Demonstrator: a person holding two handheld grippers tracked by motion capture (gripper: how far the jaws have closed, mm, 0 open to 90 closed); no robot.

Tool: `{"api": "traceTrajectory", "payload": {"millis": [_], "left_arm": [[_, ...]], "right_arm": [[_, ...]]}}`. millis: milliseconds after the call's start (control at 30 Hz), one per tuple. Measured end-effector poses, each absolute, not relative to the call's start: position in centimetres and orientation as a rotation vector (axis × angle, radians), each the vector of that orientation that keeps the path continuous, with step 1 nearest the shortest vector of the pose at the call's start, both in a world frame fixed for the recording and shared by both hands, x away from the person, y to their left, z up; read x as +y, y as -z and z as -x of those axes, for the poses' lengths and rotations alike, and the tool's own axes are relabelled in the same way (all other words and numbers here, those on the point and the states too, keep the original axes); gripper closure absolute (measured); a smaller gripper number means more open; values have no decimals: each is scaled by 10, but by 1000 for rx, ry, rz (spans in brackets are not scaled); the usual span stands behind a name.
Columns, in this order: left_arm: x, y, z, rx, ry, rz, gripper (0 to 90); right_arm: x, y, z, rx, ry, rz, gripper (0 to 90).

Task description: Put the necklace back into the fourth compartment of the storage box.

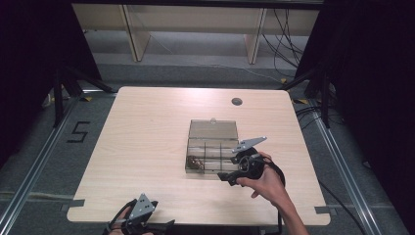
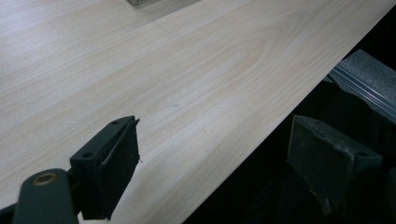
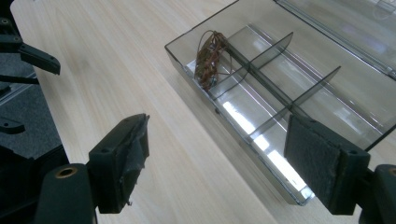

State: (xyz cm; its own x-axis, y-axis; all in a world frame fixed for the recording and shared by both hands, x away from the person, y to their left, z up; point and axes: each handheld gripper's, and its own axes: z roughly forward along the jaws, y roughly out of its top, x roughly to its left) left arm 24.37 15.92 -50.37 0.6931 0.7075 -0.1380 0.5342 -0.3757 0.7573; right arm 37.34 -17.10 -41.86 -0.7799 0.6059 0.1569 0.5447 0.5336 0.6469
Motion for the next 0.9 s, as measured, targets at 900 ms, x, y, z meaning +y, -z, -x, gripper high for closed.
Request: {"api": "traceTrajectory", "payload": {"millis": [900], "left_arm": [[159,502,-242,955,-266,-2078,160]], "right_arm": [[-193,433,-355,2647,-1072,-1023,171]]}}
